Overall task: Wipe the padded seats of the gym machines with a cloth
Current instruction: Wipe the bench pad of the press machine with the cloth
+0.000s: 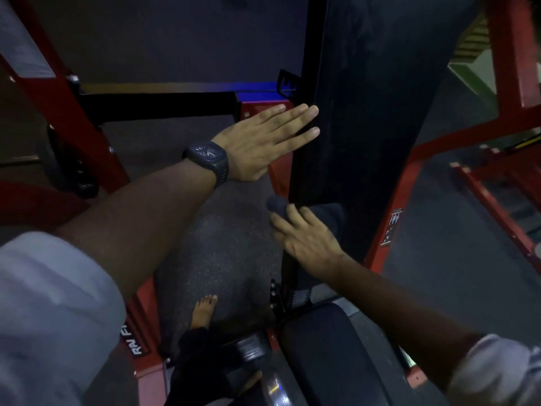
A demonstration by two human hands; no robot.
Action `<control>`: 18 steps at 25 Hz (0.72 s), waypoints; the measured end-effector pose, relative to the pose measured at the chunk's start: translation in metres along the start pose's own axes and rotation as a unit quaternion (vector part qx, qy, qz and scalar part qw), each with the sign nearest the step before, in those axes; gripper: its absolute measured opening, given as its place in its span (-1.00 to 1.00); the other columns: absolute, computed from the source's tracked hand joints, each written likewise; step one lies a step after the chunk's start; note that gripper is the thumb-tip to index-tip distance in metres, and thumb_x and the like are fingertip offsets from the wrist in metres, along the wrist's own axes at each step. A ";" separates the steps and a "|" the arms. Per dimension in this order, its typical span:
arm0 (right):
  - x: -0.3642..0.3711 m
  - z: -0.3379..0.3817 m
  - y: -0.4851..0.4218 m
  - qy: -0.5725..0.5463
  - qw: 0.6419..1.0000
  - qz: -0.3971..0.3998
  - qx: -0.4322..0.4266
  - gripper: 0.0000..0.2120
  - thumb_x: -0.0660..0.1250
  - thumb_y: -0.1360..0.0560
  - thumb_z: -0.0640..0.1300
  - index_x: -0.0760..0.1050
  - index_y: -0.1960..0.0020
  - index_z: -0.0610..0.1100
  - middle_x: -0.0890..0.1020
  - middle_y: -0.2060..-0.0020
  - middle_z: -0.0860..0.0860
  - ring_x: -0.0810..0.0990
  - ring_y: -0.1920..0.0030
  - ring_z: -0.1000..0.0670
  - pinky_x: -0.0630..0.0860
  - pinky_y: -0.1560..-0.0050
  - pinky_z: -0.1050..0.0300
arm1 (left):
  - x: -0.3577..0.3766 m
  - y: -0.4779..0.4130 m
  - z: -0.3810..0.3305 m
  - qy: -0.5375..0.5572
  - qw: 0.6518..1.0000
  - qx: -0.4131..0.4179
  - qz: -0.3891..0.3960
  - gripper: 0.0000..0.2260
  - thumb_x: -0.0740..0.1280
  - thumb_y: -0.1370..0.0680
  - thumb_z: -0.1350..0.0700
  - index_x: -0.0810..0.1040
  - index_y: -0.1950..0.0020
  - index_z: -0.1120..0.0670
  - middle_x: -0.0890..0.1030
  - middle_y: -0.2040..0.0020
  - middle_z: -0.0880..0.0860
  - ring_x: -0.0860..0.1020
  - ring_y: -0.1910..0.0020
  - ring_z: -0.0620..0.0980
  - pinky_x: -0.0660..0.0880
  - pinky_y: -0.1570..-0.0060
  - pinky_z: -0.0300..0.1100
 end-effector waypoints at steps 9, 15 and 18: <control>0.011 0.014 0.013 -0.011 0.997 -0.079 0.016 -0.60 0.30 -0.54 -0.03 0.55 -0.37 0.01 0.40 -0.47 -0.04 0.29 -0.35 -0.31 0.25 -0.29 -0.17 | 0.020 0.012 -0.018 0.024 1.000 0.012 0.005 -0.08 0.29 -0.37 0.37 -0.09 -0.66 0.16 -0.03 -0.64 0.27 -0.08 -0.63 0.17 -0.11 -0.61 0.04; 0.023 0.014 0.019 -0.025 0.997 -0.076 0.018 -0.59 0.30 -0.54 -0.03 0.55 -0.38 0.00 0.39 -0.47 -0.05 0.30 -0.35 -0.32 0.25 -0.28 -0.19 | 0.025 0.010 -0.023 0.024 1.000 0.001 -0.001 -0.07 0.27 -0.36 0.36 -0.12 -0.66 0.18 -0.01 -0.64 0.29 -0.14 -0.62 0.15 -0.15 -0.61 0.05; 0.039 0.058 0.024 0.075 0.986 -0.014 -0.151 -0.66 0.20 -0.61 -0.06 0.59 -0.32 -0.03 0.38 -0.42 -0.12 0.31 -0.35 -0.33 0.32 -0.31 -0.19 | 0.025 0.011 -0.026 0.029 1.000 -0.004 0.005 -0.08 0.28 -0.37 0.35 -0.11 -0.66 0.18 -0.02 -0.64 0.28 -0.09 -0.63 0.19 -0.14 -0.61 0.05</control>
Point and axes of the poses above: each hand's wrist, its own y-axis away from the middle knuckle, its own x-axis out of the palm, z = x × y, the point moved 4 cm from there along -y, towards the middle knuckle
